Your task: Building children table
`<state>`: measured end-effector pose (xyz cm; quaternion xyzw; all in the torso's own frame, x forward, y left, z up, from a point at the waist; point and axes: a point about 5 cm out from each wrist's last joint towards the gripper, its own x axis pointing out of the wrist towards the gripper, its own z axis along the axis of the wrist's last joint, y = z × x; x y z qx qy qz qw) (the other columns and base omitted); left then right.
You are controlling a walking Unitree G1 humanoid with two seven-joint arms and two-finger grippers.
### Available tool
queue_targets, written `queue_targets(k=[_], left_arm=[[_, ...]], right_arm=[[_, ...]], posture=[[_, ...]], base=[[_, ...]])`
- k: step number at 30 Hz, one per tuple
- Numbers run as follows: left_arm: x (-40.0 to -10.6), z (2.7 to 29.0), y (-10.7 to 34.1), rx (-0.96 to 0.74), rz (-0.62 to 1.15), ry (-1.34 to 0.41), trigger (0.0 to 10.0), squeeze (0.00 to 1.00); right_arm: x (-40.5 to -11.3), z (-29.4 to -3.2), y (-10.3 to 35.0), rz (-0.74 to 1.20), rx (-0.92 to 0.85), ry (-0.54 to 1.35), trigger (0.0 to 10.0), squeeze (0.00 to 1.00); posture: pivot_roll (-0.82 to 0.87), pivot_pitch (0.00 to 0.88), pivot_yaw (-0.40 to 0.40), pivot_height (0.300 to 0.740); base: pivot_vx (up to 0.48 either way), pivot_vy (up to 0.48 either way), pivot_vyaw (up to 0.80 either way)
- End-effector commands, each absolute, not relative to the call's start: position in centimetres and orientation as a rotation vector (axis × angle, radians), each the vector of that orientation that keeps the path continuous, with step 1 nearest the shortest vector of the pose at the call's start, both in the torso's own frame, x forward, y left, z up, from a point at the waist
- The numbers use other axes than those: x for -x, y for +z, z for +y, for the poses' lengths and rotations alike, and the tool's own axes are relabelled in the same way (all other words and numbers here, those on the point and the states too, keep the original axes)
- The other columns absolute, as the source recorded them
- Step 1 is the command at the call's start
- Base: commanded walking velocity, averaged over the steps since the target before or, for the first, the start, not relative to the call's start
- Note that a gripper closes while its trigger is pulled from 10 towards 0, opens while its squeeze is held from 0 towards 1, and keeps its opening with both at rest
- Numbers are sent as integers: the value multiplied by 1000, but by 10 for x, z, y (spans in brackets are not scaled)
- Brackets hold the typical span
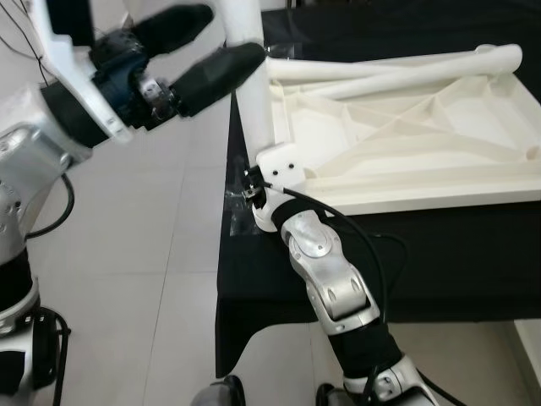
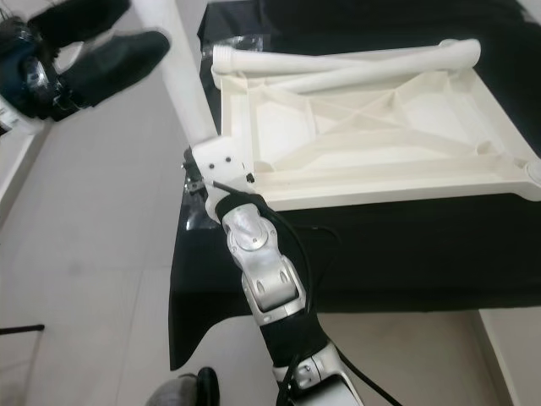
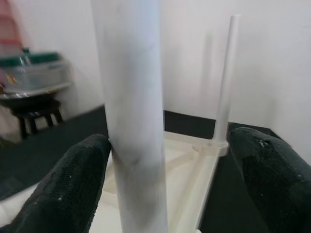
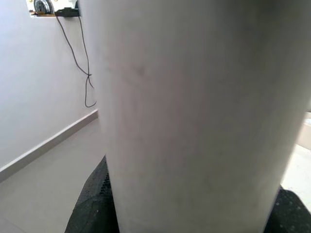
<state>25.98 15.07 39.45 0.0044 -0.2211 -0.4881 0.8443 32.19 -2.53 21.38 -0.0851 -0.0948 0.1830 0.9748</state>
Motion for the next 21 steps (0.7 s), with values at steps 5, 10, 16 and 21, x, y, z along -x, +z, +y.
queue_targets(k=[5, 10, 16, 21], left_arm=[[-274, 142, 391, -8, -353, -1138, 10000, 0], [-281, 138, 390, -4, -311, -1175, 10000, 0], [-287, 132, 390, -31, -299, -1197, 0, 0], [-294, 130, 394, -79, -313, -1167, 0, 0]], right_arm=[[-319, -12, 156, 109, 127, 380, 10000, 0], [-319, -11, 156, 107, 123, 379, 10000, 0], [-318, -11, 157, 102, 116, 377, 10000, 0], [-320, -14, 159, 95, 112, 371, 10000, 0]], posture=[[81, 250, 71, 740], [80, 249, 78, 740], [71, 246, 83, 740], [64, 254, 78, 740]], base=[[0, 0, 0], [0, 0, 0], [0, 0, 0], [0, 0, 0]])
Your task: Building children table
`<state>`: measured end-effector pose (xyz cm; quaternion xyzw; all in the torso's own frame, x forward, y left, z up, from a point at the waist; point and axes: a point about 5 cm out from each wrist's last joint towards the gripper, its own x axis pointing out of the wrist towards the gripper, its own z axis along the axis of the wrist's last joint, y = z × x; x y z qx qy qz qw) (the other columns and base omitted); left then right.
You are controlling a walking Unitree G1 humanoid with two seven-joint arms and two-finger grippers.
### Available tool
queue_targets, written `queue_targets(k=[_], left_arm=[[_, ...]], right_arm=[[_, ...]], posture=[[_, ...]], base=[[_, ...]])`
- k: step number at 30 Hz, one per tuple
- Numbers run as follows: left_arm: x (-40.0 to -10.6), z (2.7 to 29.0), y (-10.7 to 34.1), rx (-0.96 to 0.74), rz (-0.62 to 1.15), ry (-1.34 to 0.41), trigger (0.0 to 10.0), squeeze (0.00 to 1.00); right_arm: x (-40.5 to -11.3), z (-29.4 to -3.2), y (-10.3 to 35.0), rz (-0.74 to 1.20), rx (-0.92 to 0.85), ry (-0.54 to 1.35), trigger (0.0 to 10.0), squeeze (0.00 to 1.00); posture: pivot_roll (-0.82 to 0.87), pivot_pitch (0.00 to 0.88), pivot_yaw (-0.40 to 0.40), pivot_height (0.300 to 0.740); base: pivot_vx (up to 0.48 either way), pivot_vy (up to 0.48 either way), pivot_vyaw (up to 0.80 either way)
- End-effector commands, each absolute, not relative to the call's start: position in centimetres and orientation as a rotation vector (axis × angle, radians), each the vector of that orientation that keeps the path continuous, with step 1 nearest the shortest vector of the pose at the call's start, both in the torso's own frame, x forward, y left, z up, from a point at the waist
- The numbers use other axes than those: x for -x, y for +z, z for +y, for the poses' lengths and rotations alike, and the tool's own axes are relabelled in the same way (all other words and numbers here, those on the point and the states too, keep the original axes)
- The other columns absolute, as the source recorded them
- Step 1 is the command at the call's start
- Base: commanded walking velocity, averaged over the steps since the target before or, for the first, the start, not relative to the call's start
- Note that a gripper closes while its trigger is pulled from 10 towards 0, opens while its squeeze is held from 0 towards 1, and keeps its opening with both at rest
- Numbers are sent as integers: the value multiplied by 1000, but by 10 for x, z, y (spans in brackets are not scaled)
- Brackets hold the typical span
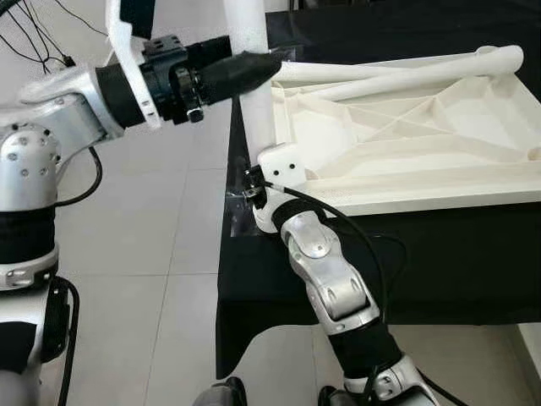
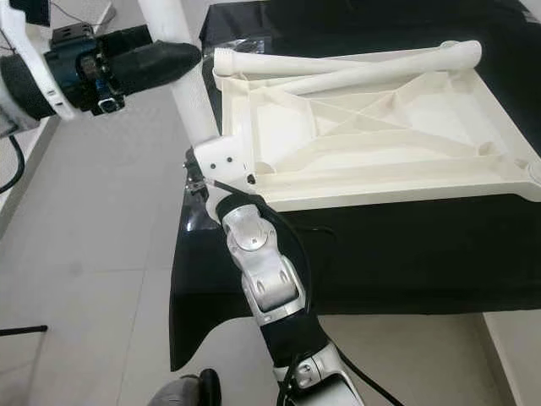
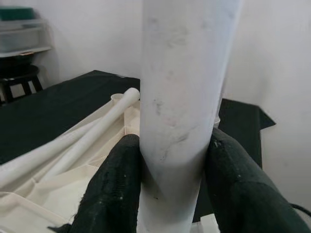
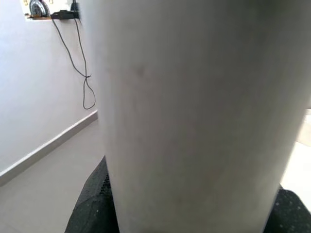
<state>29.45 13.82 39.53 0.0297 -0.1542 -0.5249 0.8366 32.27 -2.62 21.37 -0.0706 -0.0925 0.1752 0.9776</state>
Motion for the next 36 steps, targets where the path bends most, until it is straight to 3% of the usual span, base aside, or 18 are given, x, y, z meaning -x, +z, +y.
queue_targets(k=[1, 9, 10, 16, 19, 20, 23, 24, 25, 36], left_arm=[[-294, 130, 394, -79, -313, -1167, 0, 0], [-294, 129, 391, -95, -308, -1193, 0, 0], [-294, 128, 390, -99, -306, -1201, 0, 0], [-294, 127, 390, -101, -304, -1212, 0, 0], [-294, 127, 390, -104, -308, -1215, 0, 0], [-295, 127, 390, -104, -311, -1216, 0, 0], [-295, 127, 390, -104, -314, -1218, 0, 0], [-295, 127, 390, -102, -317, -1222, 0, 0], [-294, 126, 390, -100, -318, -1226, 0, 0], [-293, 124, 390, -93, -326, -1239, 0, 0]], right_arm=[[-320, -14, 159, 95, 112, 371, 10000, 0], [-326, -17, 169, 69, 107, 391, 10000, 0], [-332, -19, 182, 22, 68, 443, 10000, 1000], [-344, -27, 219, -124, 8, 583, 10000, 1000], [-354, -39, 237, -164, 63, 734, 10000, 1000], [-360, -49, 241, -163, 157, 785, 10000, 1000], [-368, -64, 245, -144, 233, 829, 10000, 1000], [-373, -76, 251, -146, 299, 886, 10000, 702], [-376, -85, 258, -145, 321, 945, 10000, 0], [-381, -86, 283, -222, 148, 1171, 10000, 0]], posture=[[64, 254, 78, 740], [48, 259, 88, 740], [49, 258, 90, 740], [49, 259, 91, 740], [49, 258, 93, 740], [50, 259, 92, 740], [50, 258, 90, 740], [48, 260, 90, 740], [46, 259, 89, 740], [48, 267, 87, 740]], base=[[0, 0, 0], [0, 0, 0], [0, 0, 0], [0, 0, 0], [0, 0, 0], [0, 0, 0], [0, 0, 0], [0, 0, 0], [0, 0, 0], [0, 0, 0]])
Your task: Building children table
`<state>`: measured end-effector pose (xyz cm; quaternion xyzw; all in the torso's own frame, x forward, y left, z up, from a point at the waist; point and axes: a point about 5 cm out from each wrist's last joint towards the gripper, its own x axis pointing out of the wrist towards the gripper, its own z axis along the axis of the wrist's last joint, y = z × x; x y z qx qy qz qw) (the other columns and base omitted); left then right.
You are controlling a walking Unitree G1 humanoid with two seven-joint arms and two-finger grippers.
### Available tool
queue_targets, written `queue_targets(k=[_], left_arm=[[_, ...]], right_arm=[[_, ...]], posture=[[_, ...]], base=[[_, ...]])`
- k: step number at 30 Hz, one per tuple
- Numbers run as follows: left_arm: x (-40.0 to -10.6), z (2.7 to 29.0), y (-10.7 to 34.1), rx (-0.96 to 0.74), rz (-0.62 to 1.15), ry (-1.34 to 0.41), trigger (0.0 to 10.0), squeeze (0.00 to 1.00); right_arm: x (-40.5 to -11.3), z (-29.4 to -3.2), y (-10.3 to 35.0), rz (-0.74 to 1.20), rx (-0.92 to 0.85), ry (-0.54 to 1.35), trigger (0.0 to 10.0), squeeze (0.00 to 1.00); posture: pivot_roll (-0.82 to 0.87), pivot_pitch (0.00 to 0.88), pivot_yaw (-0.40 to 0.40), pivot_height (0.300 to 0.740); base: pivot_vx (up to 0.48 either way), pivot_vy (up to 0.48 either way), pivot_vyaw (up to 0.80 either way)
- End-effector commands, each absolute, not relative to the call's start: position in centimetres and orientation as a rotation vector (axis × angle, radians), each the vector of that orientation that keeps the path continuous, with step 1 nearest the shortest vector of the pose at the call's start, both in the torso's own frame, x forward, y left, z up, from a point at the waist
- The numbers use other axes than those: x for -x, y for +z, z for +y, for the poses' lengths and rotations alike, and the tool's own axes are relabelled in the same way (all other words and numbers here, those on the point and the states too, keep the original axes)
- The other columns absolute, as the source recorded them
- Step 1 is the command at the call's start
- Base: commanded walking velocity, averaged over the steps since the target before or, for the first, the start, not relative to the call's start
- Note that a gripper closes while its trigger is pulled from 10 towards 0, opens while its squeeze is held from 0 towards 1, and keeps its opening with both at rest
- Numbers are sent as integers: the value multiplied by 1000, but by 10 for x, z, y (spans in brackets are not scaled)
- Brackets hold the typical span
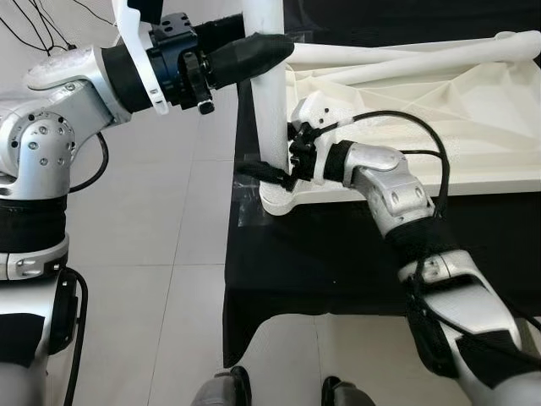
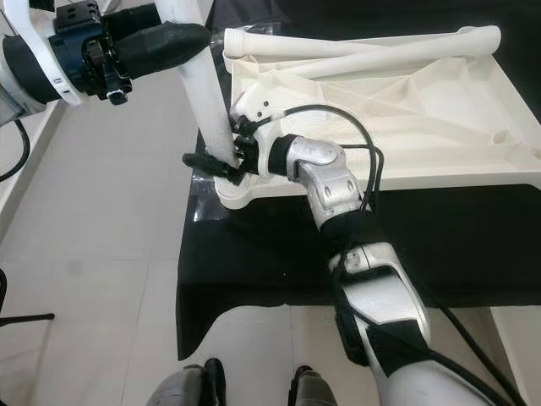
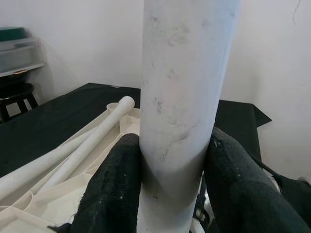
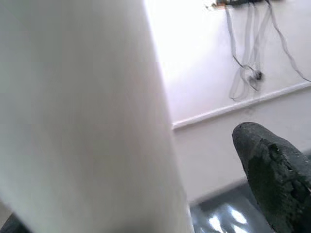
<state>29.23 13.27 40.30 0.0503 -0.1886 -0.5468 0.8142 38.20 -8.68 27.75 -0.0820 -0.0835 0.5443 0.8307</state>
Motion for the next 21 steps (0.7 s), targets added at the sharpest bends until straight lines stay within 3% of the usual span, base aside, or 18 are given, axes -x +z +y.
queue_targets(k=[1, 3, 4, 5, 6, 21], left_arm=[[-294, 125, 390, -92, -326, -1238, 0, 0], [-294, 125, 390, -92, -326, -1238, 0, 0], [-294, 125, 391, -92, -327, -1237, 0, 0], [-294, 125, 391, -92, -327, -1237, 0, 0], [-294, 125, 391, -91, -329, -1235, 0, 0], [-295, 126, 392, -93, -337, -1223, 0, 0]], right_arm=[[-381, -85, 286, -231, 122, 1196, 10000, 0], [-381, -85, 288, -236, 108, 1209, 10000, 0], [-381, -85, 290, -241, 90, 1227, 4157, 0], [-381, -85, 290, -241, 90, 1227, 4157, 0], [-382, -85, 291, -243, 82, 1239, 0, 0], [-388, -83, 287, -243, 55, 1258, 0, 0]], posture=[[46, 270, 87, 740], [46, 270, 87, 740], [45, 271, 84, 740], [45, 271, 84, 740], [46, 273, 83, 740], [39, 281, 81, 740]], base=[[0, 0, 0], [0, 0, 0], [0, 0, 0], [0, 0, 0], [0, 0, 0], [0, 0, 0]])
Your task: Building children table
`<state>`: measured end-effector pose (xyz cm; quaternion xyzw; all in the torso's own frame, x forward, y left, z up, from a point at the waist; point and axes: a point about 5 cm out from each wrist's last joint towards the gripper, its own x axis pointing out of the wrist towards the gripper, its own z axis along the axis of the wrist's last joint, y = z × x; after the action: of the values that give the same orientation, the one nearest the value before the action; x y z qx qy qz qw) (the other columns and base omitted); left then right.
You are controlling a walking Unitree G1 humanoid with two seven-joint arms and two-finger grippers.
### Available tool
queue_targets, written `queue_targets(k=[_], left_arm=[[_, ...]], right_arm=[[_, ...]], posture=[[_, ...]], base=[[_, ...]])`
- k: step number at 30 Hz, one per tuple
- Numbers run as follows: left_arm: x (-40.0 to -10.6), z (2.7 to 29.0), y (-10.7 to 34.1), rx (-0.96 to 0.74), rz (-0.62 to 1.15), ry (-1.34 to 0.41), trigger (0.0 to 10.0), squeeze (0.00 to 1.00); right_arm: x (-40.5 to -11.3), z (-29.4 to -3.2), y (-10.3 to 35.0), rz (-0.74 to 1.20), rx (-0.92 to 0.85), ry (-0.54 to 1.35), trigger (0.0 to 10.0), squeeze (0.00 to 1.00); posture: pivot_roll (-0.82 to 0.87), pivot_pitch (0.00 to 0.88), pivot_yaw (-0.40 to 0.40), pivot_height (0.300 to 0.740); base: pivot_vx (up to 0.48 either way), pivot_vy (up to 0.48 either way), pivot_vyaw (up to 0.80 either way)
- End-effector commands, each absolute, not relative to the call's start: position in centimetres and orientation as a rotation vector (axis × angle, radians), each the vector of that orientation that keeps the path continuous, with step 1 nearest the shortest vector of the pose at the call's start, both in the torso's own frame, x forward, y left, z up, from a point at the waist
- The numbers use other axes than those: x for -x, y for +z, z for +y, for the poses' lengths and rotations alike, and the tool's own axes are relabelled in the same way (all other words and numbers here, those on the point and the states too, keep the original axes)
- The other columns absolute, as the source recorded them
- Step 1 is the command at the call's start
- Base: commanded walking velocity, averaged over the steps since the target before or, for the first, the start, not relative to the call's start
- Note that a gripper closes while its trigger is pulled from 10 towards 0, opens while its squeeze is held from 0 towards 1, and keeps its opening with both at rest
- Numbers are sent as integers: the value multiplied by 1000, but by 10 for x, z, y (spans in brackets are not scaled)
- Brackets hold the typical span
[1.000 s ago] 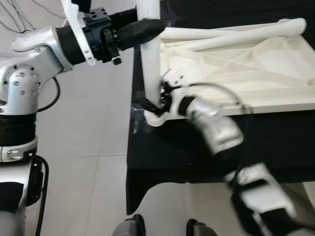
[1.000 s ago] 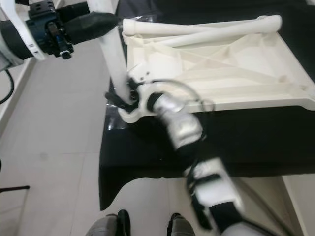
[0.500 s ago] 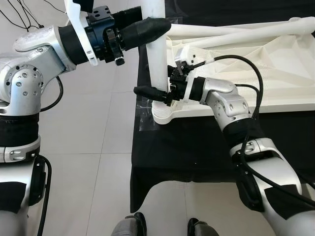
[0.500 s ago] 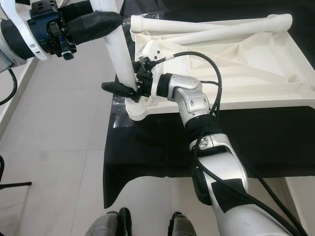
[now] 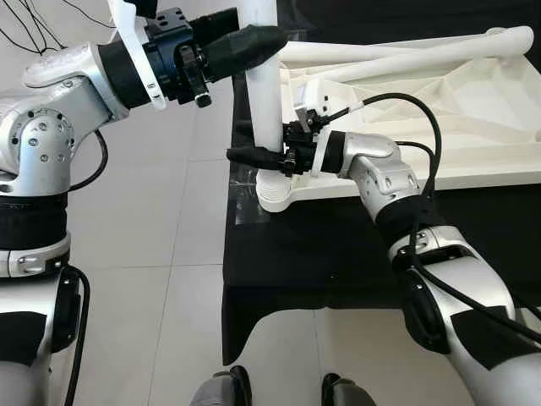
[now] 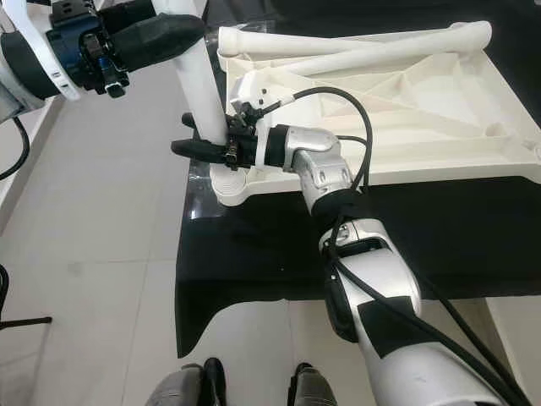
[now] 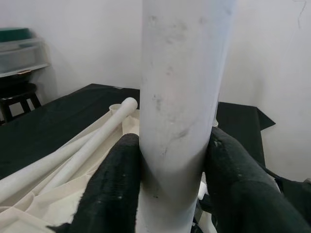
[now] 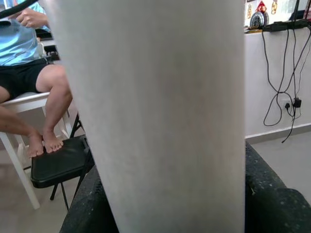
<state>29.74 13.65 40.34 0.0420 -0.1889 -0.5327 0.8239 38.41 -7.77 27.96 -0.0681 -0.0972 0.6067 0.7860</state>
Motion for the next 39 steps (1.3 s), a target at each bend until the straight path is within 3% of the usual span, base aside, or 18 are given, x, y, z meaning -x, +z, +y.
queue_targets(k=[1, 2, 6, 7, 8, 9, 10, 13, 18, 28, 39], left_arm=[[-298, 127, 393, -78, -339, -1197, 5216, 1000], [-301, 128, 394, -74, -348, -1168, 10000, 1000], [-310, 131, 398, -58, -365, -1068, 10000, 1000], [-310, 132, 398, -59, -364, -1066, 10000, 0], [-311, 133, 398, -61, -363, -1065, 10000, 0], [-311, 133, 398, -61, -363, -1065, 10000, 0], [-311, 134, 399, -65, -362, -1059, 10000, 0], [-314, 137, 399, -70, -358, -1045, 10000, 0], [-315, 137, 398, -72, -355, -1049, 10000, 0], [-314, 133, 397, -78, -358, -1057, 10000, 0], [-311, 133, 394, -83, -355, -1076, 10000, 0]], right_arm=[[-390, -81, 284, -235, 41, 1230, 0, 0], [-392, -80, 281, -223, 32, 1184, 0, 0], [-399, -79, 270, -170, 6, 1013, 0, 0], [-403, -79, 260, -137, 15, 878, 0, 0], [-406, -79, 247, -102, -16, 698, 0, 0], [-406, -79, 247, -102, -16, 698, 0, 0], [-405, -83, 232, -75, -5, 485, 0, 0], [-377, -70, 200, -62, 4, 393, 0, 0], [-358, -56, 191, -99, -4, 392, 0, 0], [-359, -42, 193, -110, 3, 392, 0, 0], [-351, -25, 211, -194, 160, 591, 0, 0]], posture=[[35, 279, 80, 740], [31, 278, 80, 740], [25, 277, 72, 740], [25, 273, 58, 740], [28, 267, 63, 740], [28, 267, 63, 740], [28, 267, 63, 740], [39, 272, 83, 740], [27, 252, 79, 740], [26, 246, 80, 740], [17, 250, 79, 740]], base=[[0, 0, 0], [0, 0, 0], [0, 0, 0], [0, 0, 0], [0, 0, 0], [0, 0, 0], [0, 0, 0], [0, 0, 0], [0, 0, 0], [0, 0, 0], [0, 0, 0]])
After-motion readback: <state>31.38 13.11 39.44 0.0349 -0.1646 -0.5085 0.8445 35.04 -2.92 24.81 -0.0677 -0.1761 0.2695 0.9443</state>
